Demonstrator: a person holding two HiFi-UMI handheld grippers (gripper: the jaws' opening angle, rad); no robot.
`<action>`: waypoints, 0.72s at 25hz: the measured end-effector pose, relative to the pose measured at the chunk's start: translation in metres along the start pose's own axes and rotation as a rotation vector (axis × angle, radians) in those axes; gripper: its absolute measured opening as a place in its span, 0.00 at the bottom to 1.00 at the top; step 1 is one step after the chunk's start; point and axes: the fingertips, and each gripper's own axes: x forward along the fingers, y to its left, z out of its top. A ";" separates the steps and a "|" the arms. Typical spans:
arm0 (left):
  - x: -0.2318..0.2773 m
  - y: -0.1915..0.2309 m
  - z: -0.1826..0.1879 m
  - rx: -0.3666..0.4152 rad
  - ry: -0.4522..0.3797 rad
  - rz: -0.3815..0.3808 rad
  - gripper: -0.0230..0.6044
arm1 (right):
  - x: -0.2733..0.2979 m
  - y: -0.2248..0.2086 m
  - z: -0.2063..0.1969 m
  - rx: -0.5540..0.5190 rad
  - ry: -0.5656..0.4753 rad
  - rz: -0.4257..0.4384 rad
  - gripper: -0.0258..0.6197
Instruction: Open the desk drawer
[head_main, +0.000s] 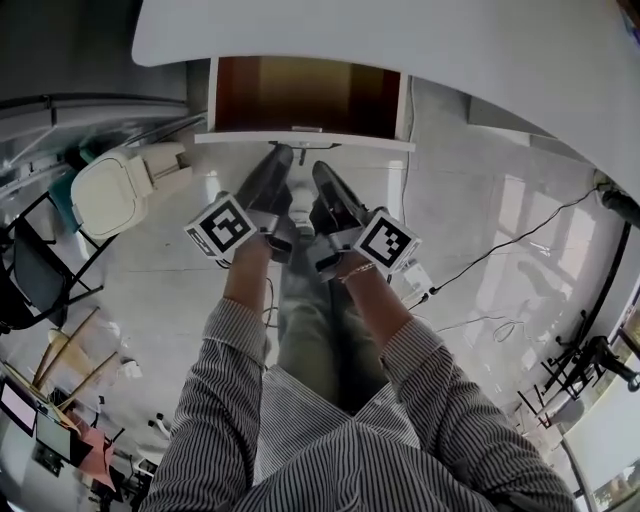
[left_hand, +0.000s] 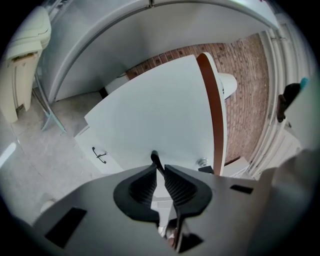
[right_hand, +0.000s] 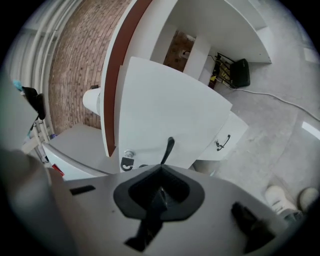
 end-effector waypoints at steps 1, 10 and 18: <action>0.001 0.000 0.000 0.004 0.005 0.000 0.12 | 0.000 -0.003 0.003 -0.001 -0.005 -0.006 0.06; 0.001 0.000 0.000 -0.006 -0.010 -0.016 0.12 | 0.014 -0.012 0.019 0.083 -0.043 0.018 0.19; 0.001 0.002 0.000 -0.014 -0.010 -0.015 0.12 | 0.027 -0.011 0.019 0.139 -0.026 0.043 0.11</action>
